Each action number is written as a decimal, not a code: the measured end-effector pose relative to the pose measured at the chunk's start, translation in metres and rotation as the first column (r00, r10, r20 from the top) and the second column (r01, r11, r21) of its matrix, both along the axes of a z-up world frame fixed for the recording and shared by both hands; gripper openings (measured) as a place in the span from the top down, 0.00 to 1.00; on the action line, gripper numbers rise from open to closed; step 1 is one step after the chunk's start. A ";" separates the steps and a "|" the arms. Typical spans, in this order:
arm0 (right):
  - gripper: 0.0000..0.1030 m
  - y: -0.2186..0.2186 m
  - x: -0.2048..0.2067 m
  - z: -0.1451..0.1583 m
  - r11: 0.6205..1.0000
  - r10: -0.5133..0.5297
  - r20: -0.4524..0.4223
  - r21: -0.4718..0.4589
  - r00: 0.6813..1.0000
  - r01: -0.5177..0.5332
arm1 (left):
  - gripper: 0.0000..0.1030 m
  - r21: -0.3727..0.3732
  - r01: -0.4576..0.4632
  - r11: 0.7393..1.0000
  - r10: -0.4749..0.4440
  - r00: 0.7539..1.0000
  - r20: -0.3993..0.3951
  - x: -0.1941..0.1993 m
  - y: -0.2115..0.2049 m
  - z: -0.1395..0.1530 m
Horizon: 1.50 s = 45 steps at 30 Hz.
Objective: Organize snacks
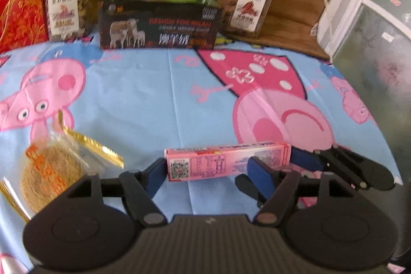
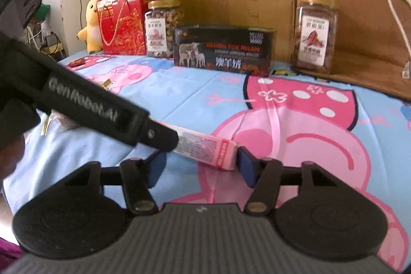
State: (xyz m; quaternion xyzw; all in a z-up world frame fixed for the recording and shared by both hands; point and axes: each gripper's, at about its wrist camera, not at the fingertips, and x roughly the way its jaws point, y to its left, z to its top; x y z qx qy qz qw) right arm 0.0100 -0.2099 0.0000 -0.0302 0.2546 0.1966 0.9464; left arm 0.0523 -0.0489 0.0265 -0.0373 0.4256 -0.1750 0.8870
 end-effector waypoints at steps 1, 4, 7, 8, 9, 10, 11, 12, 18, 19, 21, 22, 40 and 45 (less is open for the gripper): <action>0.49 -0.001 -0.003 0.001 1.000 -0.013 0.017 0.003 1.000 0.013 | 0.33 -0.002 0.012 1.000 -0.012 1.000 0.016 -0.001 0.001 0.004; 0.52 -0.002 -0.002 0.013 0.998 -0.060 0.053 0.016 0.997 0.059 | 0.33 -0.036 0.047 0.998 -0.045 0.997 0.059 0.002 0.006 0.018; 0.53 0.003 0.005 0.032 0.996 -0.086 0.134 0.010 0.987 0.085 | 0.36 -0.067 0.072 0.995 -0.065 0.993 0.098 0.019 0.017 0.032; 0.53 0.008 0.010 0.040 0.996 -0.084 0.168 -0.002 0.982 0.086 | 0.37 -0.076 0.070 0.995 -0.062 0.993 0.105 0.028 0.022 0.037; 0.53 0.014 0.017 0.047 0.996 -0.082 0.192 -0.013 0.978 0.086 | 0.38 -0.088 0.068 0.994 -0.058 0.992 0.111 0.037 0.027 0.042; 0.53 0.019 0.025 0.052 0.996 -0.081 0.211 -0.021 0.974 0.088 | 0.39 -0.101 0.066 0.993 -0.054 0.991 0.118 0.047 0.031 0.047; 0.53 0.025 0.035 0.060 0.995 -0.081 0.243 -0.030 0.967 0.091 | 0.39 -0.116 0.062 0.991 -0.048 0.991 0.125 0.059 0.037 0.053; 0.53 0.030 0.044 0.065 0.995 -0.078 0.271 -0.038 0.960 0.092 | 0.39 -0.129 0.061 0.990 -0.044 0.990 0.134 0.070 0.043 0.058; 0.55 0.057 0.121 0.086 0.990 -0.093 0.332 -0.069 0.939 0.123 | 0.39 -0.152 0.020 0.988 0.005 0.987 0.163 0.161 0.069 0.070; 0.55 0.061 0.131 0.085 0.989 -0.097 0.330 -0.071 0.939 0.127 | 0.39 -0.153 0.010 0.988 0.014 0.989 0.151 0.175 0.071 0.068; 0.55 0.069 0.158 0.081 0.988 -0.114 0.302 -0.067 0.947 0.141 | 0.39 -0.144 -0.028 0.989 0.046 0.992 0.121 0.201 0.075 0.058; 0.56 0.071 0.172 0.078 0.988 -0.120 0.269 -0.060 0.956 0.140 | 0.38 -0.136 -0.054 0.989 0.069 0.991 0.115 0.212 0.077 0.053; 0.55 0.076 0.089 0.049 0.993 -0.078 0.042 0.097 0.996 0.074 | 0.35 -0.227 -0.068 0.971 0.101 0.986 0.135 0.104 0.122 0.059; 0.55 0.074 0.058 0.031 0.977 0.019 -0.105 0.212 0.994 0.004 | 0.35 -0.158 -0.074 0.985 0.096 0.986 0.139 0.038 0.141 0.044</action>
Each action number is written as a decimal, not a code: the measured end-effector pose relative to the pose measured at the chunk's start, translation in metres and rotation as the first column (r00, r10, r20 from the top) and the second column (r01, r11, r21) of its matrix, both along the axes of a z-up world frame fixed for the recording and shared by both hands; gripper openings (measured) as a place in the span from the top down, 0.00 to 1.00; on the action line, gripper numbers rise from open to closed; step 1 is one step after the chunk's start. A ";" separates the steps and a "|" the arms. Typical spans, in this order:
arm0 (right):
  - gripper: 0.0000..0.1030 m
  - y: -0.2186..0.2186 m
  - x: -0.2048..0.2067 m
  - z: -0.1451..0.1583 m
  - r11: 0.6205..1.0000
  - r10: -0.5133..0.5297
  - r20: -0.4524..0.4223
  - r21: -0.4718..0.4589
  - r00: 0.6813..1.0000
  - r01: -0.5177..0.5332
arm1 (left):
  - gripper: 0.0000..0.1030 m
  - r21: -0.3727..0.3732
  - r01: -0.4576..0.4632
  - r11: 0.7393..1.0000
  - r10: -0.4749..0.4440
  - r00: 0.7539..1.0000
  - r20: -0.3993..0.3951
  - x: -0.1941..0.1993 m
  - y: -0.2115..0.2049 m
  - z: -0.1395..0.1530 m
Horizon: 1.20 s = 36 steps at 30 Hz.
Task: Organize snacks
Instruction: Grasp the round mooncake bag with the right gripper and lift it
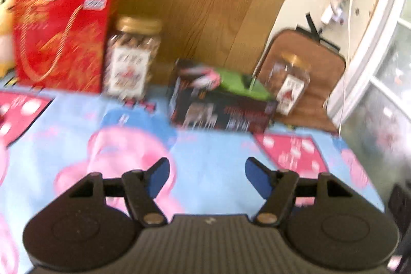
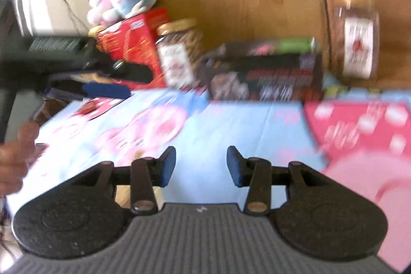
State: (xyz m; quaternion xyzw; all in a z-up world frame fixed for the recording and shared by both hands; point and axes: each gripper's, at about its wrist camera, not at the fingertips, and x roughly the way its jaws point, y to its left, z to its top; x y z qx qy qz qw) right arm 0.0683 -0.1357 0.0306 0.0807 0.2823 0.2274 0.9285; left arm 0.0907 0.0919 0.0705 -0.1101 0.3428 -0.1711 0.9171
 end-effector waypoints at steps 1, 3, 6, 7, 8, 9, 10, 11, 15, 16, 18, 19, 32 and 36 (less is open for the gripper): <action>0.54 0.001 -0.004 -0.003 0.999 0.025 -0.030 0.029 0.999 -0.024 | 0.35 0.010 -0.007 1.000 0.007 1.000 -0.010 -0.011 0.005 -0.003; 0.54 0.004 -0.009 -0.008 0.994 0.089 -0.081 0.075 0.993 -0.083 | 0.35 0.029 -0.036 0.999 0.037 0.999 -0.019 -0.026 0.016 -0.010; 0.48 0.007 -0.015 -0.013 0.982 0.137 -0.143 0.147 0.980 -0.116 | 0.31 0.003 -0.088 0.996 0.088 0.995 -0.056 -0.037 0.035 -0.023; 0.48 0.007 -0.017 -0.015 0.977 0.151 -0.165 0.175 0.975 -0.121 | 0.32 -0.020 -0.094 0.995 0.092 0.993 -0.079 -0.037 0.039 -0.029; 0.48 0.010 -0.017 -0.018 0.969 0.176 -0.192 0.208 0.965 -0.135 | 0.37 -0.044 -0.094 0.995 0.088 0.990 -0.109 -0.036 0.042 -0.036; 0.49 0.014 -0.018 -0.021 0.962 0.204 -0.209 0.226 0.956 -0.156 | 0.42 -0.055 -0.090 0.994 0.082 0.988 -0.134 -0.037 0.042 -0.043; 0.56 0.019 -0.019 -0.023 0.957 0.231 -0.221 0.229 0.948 -0.179 | 0.55 -0.062 -0.083 0.995 0.072 0.984 -0.164 -0.037 0.041 -0.051; 0.64 0.027 -0.022 -0.023 0.956 0.249 -0.216 0.209 0.944 -0.205 | 0.55 -0.067 -0.085 0.994 0.073 0.982 -0.173 -0.039 0.039 -0.056; 0.89 0.034 -0.024 -0.007 0.986 0.153 -0.098 0.077 0.983 -0.145 | 0.58 -0.109 -0.024 0.994 0.003 0.983 -0.184 -0.044 0.022 -0.056; 0.88 0.030 -0.019 -0.006 0.991 0.118 -0.093 0.076 0.989 -0.111 | 0.58 -0.091 -0.010 0.996 -0.007 0.984 -0.177 -0.044 0.014 -0.056; 0.86 0.019 -0.011 -0.007 0.991 0.085 -0.119 0.113 0.989 -0.071 | 0.53 -0.065 -0.008 0.998 -0.003 0.986 -0.168 -0.042 0.005 -0.054; 0.85 0.016 -0.008 -0.008 0.989 0.082 -0.130 0.132 0.988 -0.064 | 0.50 -0.067 -0.008 0.998 -0.004 0.985 -0.170 -0.041 0.004 -0.054; 0.38 0.060 -0.034 -0.016 0.954 0.290 -0.024 -0.074 0.957 -0.291 | 0.56 -0.124 -0.037 0.992 0.013 0.982 -0.188 -0.038 0.013 -0.062; 0.59 0.072 -0.040 -0.015 0.944 0.254 0.048 -0.228 0.966 -0.237 | 0.56 -0.112 -0.032 0.993 0.012 0.986 -0.167 -0.035 0.009 -0.056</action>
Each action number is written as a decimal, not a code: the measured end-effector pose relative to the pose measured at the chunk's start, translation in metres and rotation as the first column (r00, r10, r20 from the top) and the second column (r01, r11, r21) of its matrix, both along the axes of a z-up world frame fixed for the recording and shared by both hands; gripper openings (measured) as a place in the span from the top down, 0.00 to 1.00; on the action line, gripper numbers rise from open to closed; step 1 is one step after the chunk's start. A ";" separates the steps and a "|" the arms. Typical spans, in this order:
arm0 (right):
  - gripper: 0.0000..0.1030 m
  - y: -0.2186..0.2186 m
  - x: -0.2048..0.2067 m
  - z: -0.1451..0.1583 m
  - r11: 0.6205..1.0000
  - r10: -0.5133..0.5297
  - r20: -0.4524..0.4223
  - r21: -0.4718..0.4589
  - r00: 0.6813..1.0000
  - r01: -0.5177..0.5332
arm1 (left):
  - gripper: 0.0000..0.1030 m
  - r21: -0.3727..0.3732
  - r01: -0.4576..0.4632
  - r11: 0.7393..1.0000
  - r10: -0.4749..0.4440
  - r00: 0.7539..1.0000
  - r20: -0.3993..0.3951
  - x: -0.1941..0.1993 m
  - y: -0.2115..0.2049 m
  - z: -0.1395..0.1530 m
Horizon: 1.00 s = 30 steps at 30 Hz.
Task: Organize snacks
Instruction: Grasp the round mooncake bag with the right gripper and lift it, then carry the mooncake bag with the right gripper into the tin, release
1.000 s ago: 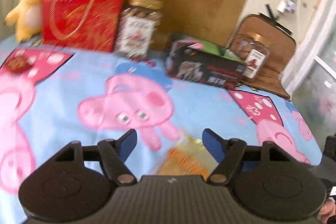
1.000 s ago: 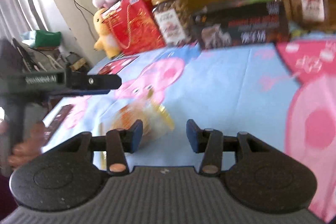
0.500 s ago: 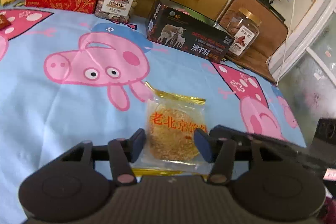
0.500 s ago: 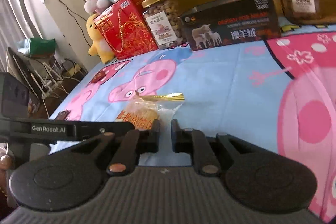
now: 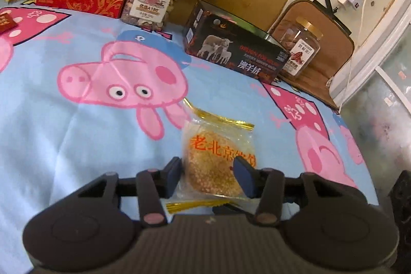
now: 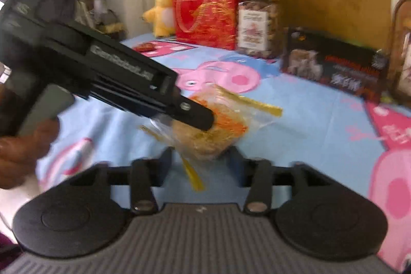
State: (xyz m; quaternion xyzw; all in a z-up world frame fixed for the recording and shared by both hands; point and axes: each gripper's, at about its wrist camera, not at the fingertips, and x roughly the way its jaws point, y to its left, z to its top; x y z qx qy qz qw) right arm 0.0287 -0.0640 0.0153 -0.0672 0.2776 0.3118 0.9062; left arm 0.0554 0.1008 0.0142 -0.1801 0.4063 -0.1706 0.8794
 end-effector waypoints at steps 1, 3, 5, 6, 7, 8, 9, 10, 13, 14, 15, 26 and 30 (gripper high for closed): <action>0.60 -0.004 0.003 0.001 1.000 -0.008 -0.006 0.016 1.000 0.008 | 0.56 -0.002 0.005 1.000 -0.005 1.000 0.005 0.003 -0.002 0.002; 0.61 -0.012 0.008 0.005 0.998 -0.039 -0.010 0.048 0.999 0.039 | 0.56 0.008 0.022 1.000 -0.023 0.999 0.029 0.009 -0.010 0.007; 0.61 -0.017 0.011 0.009 0.997 -0.072 0.026 0.044 0.997 0.071 | 0.56 0.013 0.041 0.999 -0.042 0.998 0.054 0.018 -0.019 0.015; 0.61 -0.019 0.012 0.011 0.996 -0.086 0.045 0.042 0.995 0.085 | 0.56 0.015 0.051 0.999 -0.052 0.996 0.066 0.023 -0.023 0.020; 0.61 -0.021 0.013 0.014 0.994 -0.102 0.063 0.041 0.993 0.100 | 0.56 0.014 0.061 0.998 -0.062 0.995 0.079 0.029 -0.029 0.025; 0.61 -0.025 0.017 0.018 0.993 -0.116 0.081 0.041 0.990 0.113 | 0.56 0.013 0.072 0.997 -0.073 0.993 0.095 0.036 -0.035 0.031; 0.61 -0.030 0.022 0.023 0.991 -0.131 0.096 0.044 0.987 0.128 | 0.56 0.014 0.079 0.997 -0.080 0.991 0.108 0.043 -0.039 0.035; 0.61 -0.033 0.028 0.027 0.989 -0.145 0.110 0.047 0.983 0.140 | 0.56 0.014 0.086 0.996 -0.087 0.988 0.125 0.052 -0.045 0.041; 0.61 -0.047 0.051 0.043 0.984 -0.179 0.160 0.046 0.971 0.173 | 0.56 0.017 0.094 0.995 -0.096 0.979 0.177 0.082 -0.060 0.057; 0.61 -0.051 0.062 0.049 0.982 -0.190 0.174 0.049 0.966 0.184 | 0.56 0.020 0.089 0.996 -0.091 0.978 0.190 0.094 -0.064 0.063; 0.61 -0.055 0.073 0.055 0.980 -0.197 0.179 0.056 0.964 0.190 | 0.56 0.026 0.083 0.996 -0.087 0.975 0.204 0.106 -0.067 0.069; 0.64 -0.050 0.209 0.069 0.971 -0.240 0.149 0.052 0.959 0.234 | 0.56 0.032 -0.047 0.998 0.040 0.982 0.185 0.220 -0.065 0.056; 0.56 -0.045 0.215 0.063 0.964 -0.265 0.168 0.043 0.950 0.261 | 0.56 0.068 -0.079 0.995 0.066 0.983 0.169 0.231 -0.065 0.043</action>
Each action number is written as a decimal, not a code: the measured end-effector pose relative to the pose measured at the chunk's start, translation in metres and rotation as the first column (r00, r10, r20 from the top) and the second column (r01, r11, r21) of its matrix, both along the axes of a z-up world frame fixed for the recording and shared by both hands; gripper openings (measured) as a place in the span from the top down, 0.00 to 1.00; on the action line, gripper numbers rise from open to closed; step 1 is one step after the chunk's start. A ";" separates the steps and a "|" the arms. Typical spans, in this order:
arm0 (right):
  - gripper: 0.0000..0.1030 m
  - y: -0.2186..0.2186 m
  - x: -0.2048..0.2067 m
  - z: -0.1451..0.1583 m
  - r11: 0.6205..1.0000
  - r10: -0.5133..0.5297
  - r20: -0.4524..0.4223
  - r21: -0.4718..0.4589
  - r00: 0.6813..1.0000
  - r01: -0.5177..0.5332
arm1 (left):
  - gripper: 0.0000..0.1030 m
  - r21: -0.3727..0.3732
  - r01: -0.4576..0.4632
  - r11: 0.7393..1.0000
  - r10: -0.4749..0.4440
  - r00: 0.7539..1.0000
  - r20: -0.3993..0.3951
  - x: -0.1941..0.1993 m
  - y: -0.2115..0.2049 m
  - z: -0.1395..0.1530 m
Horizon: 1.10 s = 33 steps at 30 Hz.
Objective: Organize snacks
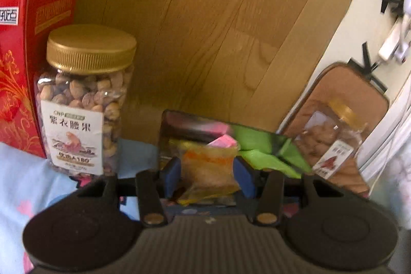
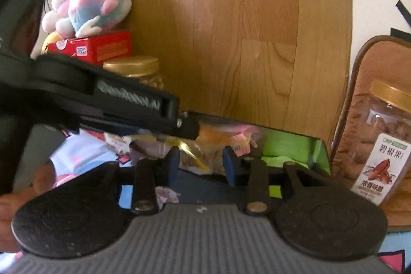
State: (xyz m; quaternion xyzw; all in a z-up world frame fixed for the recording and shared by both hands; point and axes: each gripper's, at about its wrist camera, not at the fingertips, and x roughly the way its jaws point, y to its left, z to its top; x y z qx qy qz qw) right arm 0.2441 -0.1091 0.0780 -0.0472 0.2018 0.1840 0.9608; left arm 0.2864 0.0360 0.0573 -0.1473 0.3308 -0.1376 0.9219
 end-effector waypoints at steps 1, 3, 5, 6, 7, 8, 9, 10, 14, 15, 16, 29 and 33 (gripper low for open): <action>0.53 -0.001 -0.004 -0.001 1.000 -0.010 0.011 -0.004 1.000 0.010 | 0.56 0.006 0.000 1.000 0.000 1.000 0.010 -0.002 0.001 -0.001; 0.53 -0.005 -0.014 -0.002 1.000 -0.020 0.024 0.001 1.000 0.020 | 0.56 0.013 0.004 1.000 -0.004 1.000 0.015 -0.008 0.000 -0.001; 0.53 -0.009 -0.023 -0.003 0.999 -0.029 0.019 0.016 0.999 0.029 | 0.56 0.008 0.010 1.000 -0.010 1.000 0.012 -0.014 -0.001 0.002; 0.53 -0.011 -0.028 -0.003 0.999 -0.034 0.016 0.029 0.999 0.033 | 0.56 0.010 0.008 1.000 -0.008 1.000 0.016 -0.020 0.000 0.005; 0.53 -0.014 -0.036 -0.003 0.998 -0.041 0.013 0.047 0.999 0.040 | 0.56 0.012 0.008 1.000 -0.008 1.000 0.021 -0.024 0.001 0.008; 0.53 -0.017 -0.040 -0.002 0.997 -0.048 0.009 0.066 0.999 0.047 | 0.55 0.011 0.009 1.000 -0.009 1.000 0.029 -0.032 0.002 0.012; 0.52 -0.021 -0.048 -0.002 0.994 -0.056 0.004 0.090 0.998 0.055 | 0.53 0.008 0.006 1.000 -0.006 0.999 0.033 -0.040 0.005 0.016; 0.50 -0.023 -0.056 -0.002 0.992 -0.064 -0.002 0.112 0.998 0.064 | 0.53 0.003 0.004 1.000 -0.004 0.999 0.035 -0.050 0.007 0.019; 0.49 -0.036 -0.087 -0.006 0.972 -0.090 -0.061 0.214 0.994 0.101 | 0.53 0.004 0.006 1.000 -0.006 0.999 0.040 -0.092 0.010 0.023; 0.49 -0.039 -0.095 -0.007 0.965 -0.093 -0.082 0.237 0.992 0.111 | 0.53 0.015 0.010 1.000 -0.010 0.999 0.037 -0.103 0.010 0.022; 0.49 -0.043 -0.102 -0.008 0.959 -0.097 -0.101 0.257 0.990 0.120 | 0.52 0.031 0.013 0.999 -0.014 0.999 0.036 -0.114 0.009 0.021; 0.42 -0.070 -0.174 -0.021 0.874 -0.151 -0.269 0.412 0.951 0.256 | 0.14 0.207 -0.013 0.978 0.008 1.000 0.022 -0.211 -0.012 0.008; 0.41 -0.067 -0.186 -0.021 0.866 -0.147 -0.277 0.427 0.950 0.259 | 0.02 0.218 -0.039 0.975 0.028 0.998 0.054 -0.229 -0.009 0.015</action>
